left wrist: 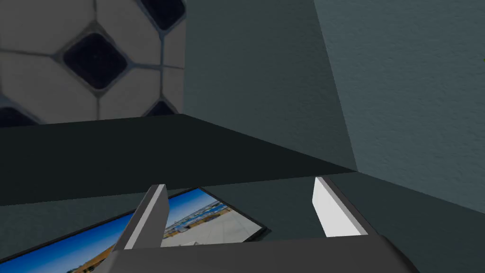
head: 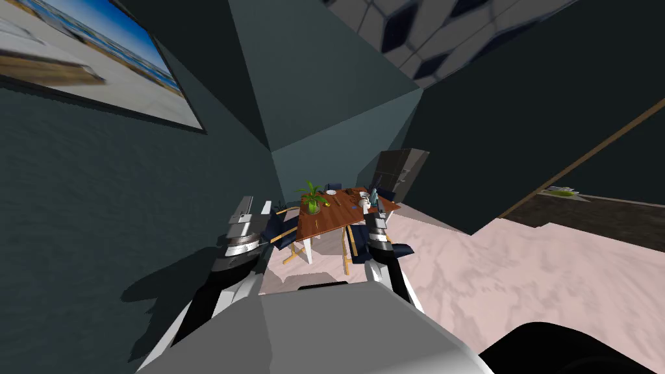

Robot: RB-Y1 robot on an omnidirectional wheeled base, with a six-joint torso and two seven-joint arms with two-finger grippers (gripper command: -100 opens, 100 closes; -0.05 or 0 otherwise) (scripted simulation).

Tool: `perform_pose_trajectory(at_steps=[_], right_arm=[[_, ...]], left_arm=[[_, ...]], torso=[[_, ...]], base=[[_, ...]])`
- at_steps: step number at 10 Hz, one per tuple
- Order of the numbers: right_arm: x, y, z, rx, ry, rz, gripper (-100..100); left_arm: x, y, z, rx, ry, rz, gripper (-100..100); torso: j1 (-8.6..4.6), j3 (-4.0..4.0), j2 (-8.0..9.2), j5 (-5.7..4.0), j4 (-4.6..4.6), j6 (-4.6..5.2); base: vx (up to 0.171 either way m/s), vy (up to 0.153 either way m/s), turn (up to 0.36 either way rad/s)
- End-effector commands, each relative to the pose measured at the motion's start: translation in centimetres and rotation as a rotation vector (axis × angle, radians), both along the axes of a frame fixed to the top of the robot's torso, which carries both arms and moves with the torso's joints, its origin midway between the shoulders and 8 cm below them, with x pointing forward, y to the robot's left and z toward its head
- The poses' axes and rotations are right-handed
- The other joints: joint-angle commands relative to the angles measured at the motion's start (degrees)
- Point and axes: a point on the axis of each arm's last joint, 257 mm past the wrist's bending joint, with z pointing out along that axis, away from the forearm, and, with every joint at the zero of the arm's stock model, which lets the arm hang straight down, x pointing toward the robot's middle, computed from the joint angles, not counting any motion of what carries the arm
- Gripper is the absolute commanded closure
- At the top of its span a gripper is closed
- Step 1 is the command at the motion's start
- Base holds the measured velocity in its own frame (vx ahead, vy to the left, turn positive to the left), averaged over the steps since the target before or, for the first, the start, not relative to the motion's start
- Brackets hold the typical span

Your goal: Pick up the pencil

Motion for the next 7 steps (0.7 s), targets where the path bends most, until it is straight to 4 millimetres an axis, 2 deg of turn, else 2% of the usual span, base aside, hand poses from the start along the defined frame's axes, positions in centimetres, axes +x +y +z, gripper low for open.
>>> perform_pose_trajectory(at_steps=[1, 7], right_arm=[[0.0, 0.0, 0.0, 0.000, 0.000, 0.000, 0], [0.0, 0.0, 0.0, 0.000, 0.000, 0.000, 0]], left_arm=[[1.3, -0.5, -0.9, -0.014, 0.037, -0.033, -100], [6.9, -2.6, -5.1, -0.047, 0.205, -0.157, -100]], torso=[[0.00, 0.00, 0.00, 0.00, 0.00, 0.00], [0.27, -0.06, -0.09, 0.06, -0.02, 0.02]], base=[[0.014, 0.020, -0.324], [0.016, 0.067, -0.245]])
